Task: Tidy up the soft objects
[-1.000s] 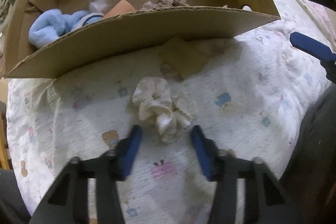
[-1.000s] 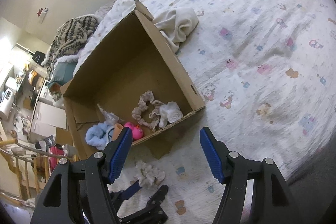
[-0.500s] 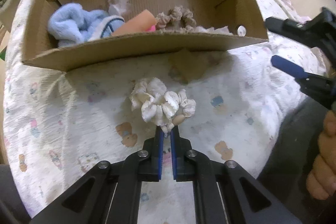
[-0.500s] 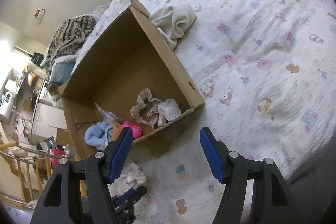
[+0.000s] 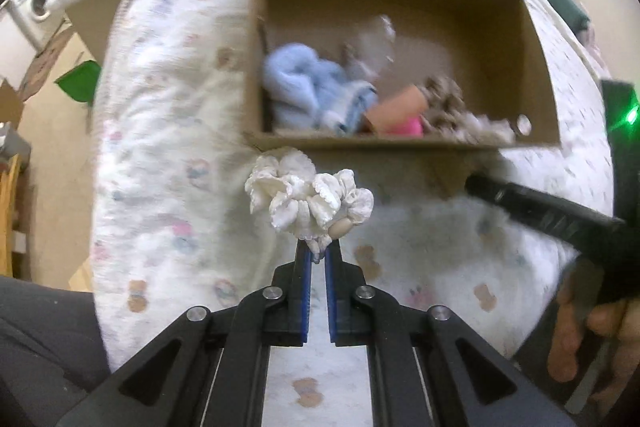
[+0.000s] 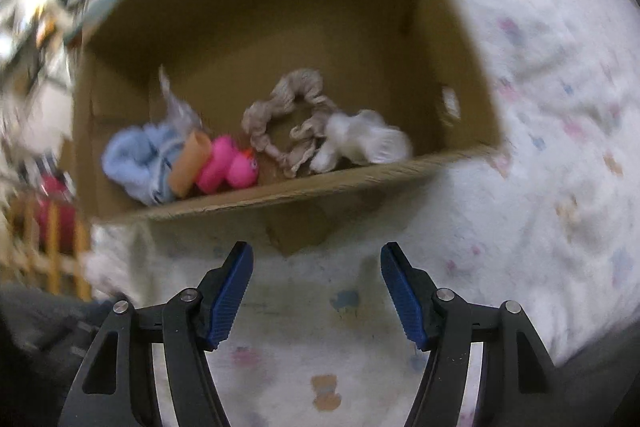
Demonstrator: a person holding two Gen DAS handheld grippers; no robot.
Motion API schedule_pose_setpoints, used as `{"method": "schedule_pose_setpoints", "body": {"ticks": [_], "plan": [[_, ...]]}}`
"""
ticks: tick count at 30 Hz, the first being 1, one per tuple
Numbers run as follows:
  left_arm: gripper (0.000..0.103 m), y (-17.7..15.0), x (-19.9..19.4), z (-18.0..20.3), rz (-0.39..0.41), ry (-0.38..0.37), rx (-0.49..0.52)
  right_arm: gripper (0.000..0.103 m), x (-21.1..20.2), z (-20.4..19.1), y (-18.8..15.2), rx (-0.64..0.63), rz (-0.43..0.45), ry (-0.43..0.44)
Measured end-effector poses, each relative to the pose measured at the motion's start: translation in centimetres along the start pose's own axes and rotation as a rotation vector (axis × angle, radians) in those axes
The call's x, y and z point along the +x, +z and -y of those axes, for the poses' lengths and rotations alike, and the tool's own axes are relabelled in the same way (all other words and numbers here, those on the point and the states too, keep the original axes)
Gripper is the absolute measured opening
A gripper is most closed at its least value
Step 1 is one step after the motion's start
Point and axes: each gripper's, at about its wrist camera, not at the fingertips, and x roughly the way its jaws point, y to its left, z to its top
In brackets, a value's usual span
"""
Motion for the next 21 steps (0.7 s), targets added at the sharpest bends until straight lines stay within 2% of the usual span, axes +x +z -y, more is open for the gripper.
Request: {"method": "schedule_pose_setpoints", "body": {"ticks": [3, 7, 13, 14, 16, 17, 21], "plan": [[0.006, 0.4, -0.2, -0.5, 0.024, 0.021, -0.023, 0.07, 1.2, -1.5, 0.4, -0.069, -0.001, -0.042], [0.006, 0.8, -0.5, -2.2, 0.028, 0.016, -0.053, 0.069, 2.8, -2.0, 0.9, -0.081, 0.0, -0.075], [0.006, 1.4, 0.1, -2.1, 0.031, 0.018, -0.064, 0.046, 4.0, -2.3, 1.3, -0.067, 0.022, -0.079], [0.006, 1.4, 0.1, -2.1, 0.033, 0.02, -0.063, 0.034, 4.2, -2.4, 1.3, -0.072, 0.023, -0.075], [0.006, 1.4, 0.2, -1.9, 0.033, 0.023, -0.061, 0.025, 4.1, -2.7, 1.2, -0.074, 0.024, -0.056], [0.006, 1.4, 0.2, -1.9, 0.033, 0.023, -0.06, 0.014, 4.2, -2.9, 1.1, -0.081, 0.022, -0.045], [0.006, 1.4, 0.3, -1.8, 0.039, 0.03, -0.056, 0.01, 4.0, -3.7, 0.6, -0.087, 0.02, -0.015]]}}
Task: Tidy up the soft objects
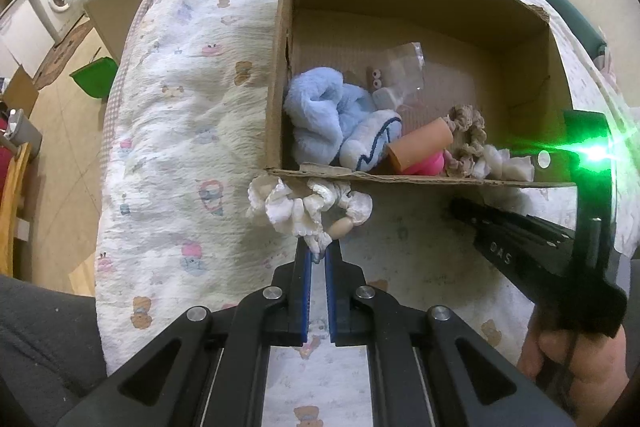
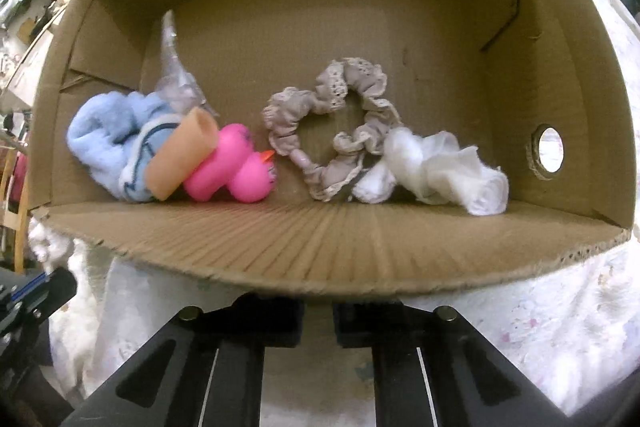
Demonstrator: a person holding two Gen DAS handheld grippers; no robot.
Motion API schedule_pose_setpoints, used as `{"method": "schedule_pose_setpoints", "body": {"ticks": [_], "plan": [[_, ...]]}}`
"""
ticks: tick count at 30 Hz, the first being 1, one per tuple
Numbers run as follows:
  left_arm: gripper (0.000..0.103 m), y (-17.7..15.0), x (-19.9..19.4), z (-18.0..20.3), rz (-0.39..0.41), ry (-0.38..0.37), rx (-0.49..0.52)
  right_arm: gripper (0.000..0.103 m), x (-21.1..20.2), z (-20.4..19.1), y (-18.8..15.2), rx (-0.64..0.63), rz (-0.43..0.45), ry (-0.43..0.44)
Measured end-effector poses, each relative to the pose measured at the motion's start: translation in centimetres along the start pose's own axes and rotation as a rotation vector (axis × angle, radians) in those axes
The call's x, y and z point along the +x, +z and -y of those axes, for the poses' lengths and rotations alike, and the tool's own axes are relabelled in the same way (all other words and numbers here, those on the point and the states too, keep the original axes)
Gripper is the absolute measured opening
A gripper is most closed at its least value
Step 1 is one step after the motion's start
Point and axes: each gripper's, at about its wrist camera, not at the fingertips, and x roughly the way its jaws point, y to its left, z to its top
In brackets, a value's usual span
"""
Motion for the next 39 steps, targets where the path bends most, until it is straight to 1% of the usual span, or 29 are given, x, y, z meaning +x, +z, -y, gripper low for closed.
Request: {"method": "schedule_pose_setpoints", "body": {"ticks": [4, 12, 16, 22, 25, 27, 28, 29, 31, 34, 39], "plan": [[0.006, 0.0, 0.1, -0.2, 0.006, 0.014, -0.006, 0.009, -1.0, -0.3, -0.4, -0.001, 0.011, 0.035], [0.006, 0.1, -0.3, -1.0, 0.025, 0.035, -0.029, 0.008, -4.8, -3.5, -2.9, -0.042, 0.051, 0.088], [0.006, 0.0, -0.5, -1.3, 0.036, 0.05, -0.027, 0.008, -6.5, -4.1, -4.0, -0.023, 0.072, 0.132], [0.006, -0.2, -0.9, -1.4, 0.053, 0.067, -0.02, 0.008, -9.5, -3.5, -5.2, -0.005, 0.124, 0.174], [0.006, -0.4, -1.4, -1.3, 0.068, 0.073, -0.014, 0.008, -10.7, -1.7, -5.0, 0.009, 0.156, 0.194], [0.006, -0.5, -1.8, -1.3, 0.067, 0.06, -0.02, 0.008, -11.5, -1.3, -4.9, 0.011, 0.181, 0.207], [0.006, -0.6, -2.2, -1.3, 0.064, 0.036, -0.022, 0.008, -11.7, -1.2, -4.6, 0.014, 0.195, 0.216], [0.006, -0.6, -2.5, -1.1, 0.072, 0.034, -0.013, 0.008, -12.2, -0.7, -4.3, 0.014, 0.208, 0.219], [0.006, -0.6, -3.5, -0.9, 0.112, 0.05, 0.003, 0.008, -13.2, -0.6, -4.2, 0.007, 0.239, 0.223], [0.006, 0.0, -4.7, -0.9, 0.144, 0.035, -0.005, 0.008, -14.9, 0.1, -3.8, 0.017, 0.281, 0.237], [0.006, 1.3, -7.5, 0.0, 0.247, 0.047, 0.036, 0.008, -16.6, 1.0, -2.6, 0.026, 0.333, 0.252]]}}
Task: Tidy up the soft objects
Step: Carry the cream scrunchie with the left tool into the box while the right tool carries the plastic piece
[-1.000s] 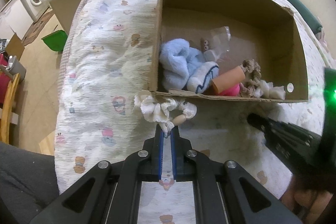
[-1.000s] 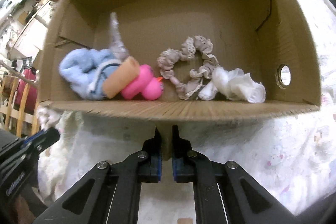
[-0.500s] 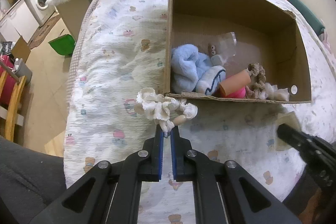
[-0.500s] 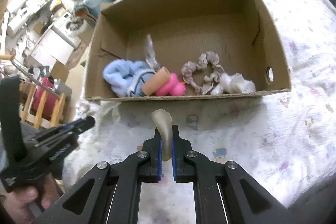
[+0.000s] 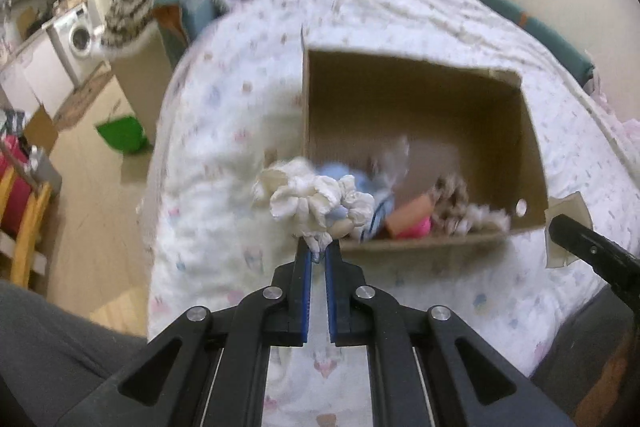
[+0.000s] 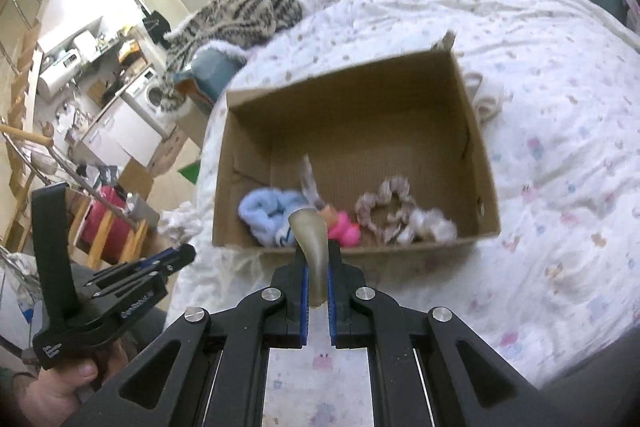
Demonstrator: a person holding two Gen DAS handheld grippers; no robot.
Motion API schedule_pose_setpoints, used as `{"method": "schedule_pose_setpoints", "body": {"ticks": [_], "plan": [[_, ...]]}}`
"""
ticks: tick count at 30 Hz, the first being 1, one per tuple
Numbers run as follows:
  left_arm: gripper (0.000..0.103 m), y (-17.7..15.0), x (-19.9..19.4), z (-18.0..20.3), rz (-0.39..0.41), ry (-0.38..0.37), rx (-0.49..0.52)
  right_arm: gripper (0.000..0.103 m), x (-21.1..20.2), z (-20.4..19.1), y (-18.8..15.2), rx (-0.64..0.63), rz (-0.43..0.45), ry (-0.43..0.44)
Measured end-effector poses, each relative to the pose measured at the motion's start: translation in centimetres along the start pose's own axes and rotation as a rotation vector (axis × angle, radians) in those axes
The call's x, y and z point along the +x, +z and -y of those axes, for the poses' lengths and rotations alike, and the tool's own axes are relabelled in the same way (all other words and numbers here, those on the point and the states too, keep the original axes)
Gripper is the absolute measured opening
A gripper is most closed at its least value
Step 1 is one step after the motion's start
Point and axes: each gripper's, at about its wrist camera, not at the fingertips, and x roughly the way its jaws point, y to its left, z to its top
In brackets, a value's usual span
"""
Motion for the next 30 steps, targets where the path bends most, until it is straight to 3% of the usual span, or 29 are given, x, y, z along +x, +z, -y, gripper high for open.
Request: {"method": "schedule_pose_setpoints", "body": {"ticks": [5, 16, 24, 30], "plan": [[0.006, 2.6, -0.9, 0.6, 0.055, -0.006, 0.024, 0.008, -0.7, 0.9, 1.9, 0.022, 0.036, 0.005], [0.006, 6.4, 0.6, 2.4, 0.067, -0.052, 0.043, 0.008, 0.6, 2.8, 4.9, 0.057, 0.07, 0.029], [0.006, 7.1, 4.1, 2.4, -0.009, -0.056, 0.024, 0.009, 3.4, 5.2, 6.2, 0.113, 0.051, 0.032], [0.006, 6.9, 6.6, 3.6, -0.049, -0.053, 0.051, 0.009, 6.3, 7.6, 5.6, 0.194, -0.01, 0.039]]}}
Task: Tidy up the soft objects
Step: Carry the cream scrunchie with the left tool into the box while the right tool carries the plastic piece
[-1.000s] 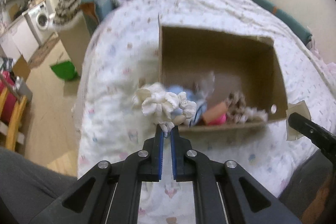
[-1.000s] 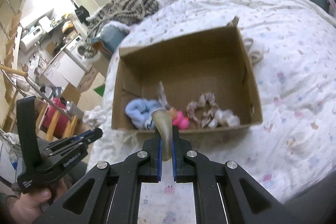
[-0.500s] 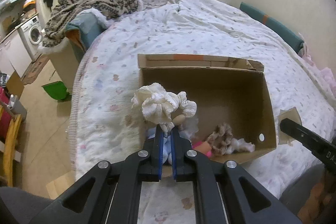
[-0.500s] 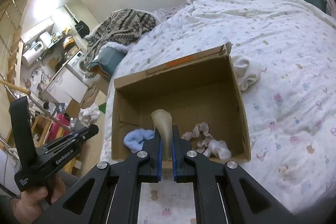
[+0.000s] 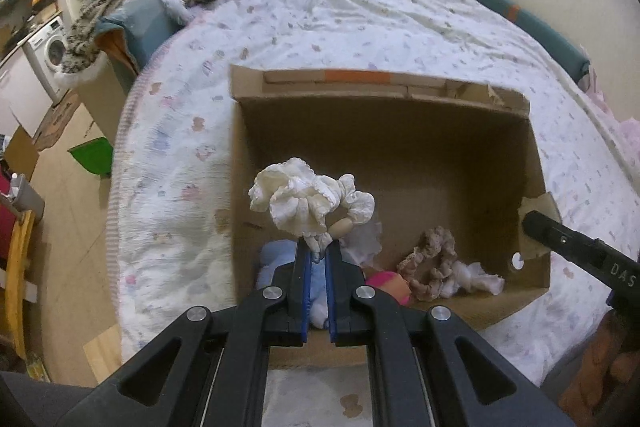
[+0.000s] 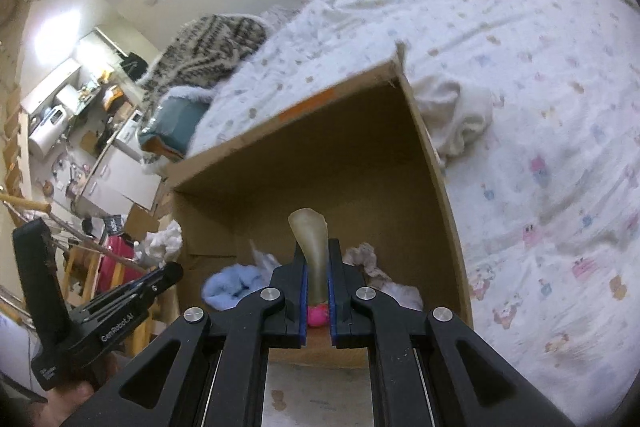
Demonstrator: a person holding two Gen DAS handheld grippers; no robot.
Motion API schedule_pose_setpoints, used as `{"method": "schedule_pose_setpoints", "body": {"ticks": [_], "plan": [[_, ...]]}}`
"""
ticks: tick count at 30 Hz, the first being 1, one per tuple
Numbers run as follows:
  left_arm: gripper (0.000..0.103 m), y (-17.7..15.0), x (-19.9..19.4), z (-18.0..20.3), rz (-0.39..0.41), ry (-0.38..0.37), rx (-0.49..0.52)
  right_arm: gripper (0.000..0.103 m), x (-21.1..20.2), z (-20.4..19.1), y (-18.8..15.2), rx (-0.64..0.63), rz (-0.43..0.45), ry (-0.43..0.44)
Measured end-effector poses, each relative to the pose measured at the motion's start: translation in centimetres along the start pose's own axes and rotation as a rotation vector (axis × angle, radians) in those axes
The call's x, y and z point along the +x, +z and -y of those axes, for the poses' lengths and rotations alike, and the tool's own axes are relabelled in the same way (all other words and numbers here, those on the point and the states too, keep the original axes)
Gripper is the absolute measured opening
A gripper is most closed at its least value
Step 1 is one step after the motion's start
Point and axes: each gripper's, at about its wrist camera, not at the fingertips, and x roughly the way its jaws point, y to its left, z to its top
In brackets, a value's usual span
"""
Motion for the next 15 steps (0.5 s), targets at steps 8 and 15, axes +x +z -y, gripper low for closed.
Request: {"method": "schedule_pose_setpoints", "body": {"ticks": [8, 15], "plan": [[0.006, -0.5, 2.7, 1.1, -0.057, -0.057, 0.01, 0.009, 2.0, 1.1, -0.2, 0.053, -0.068, 0.015], [0.007, -0.6, 3.9, 1.4, -0.094, -0.067, -0.006, 0.01, 2.8, 2.1, -0.3, 0.098, -0.104, 0.025]]}}
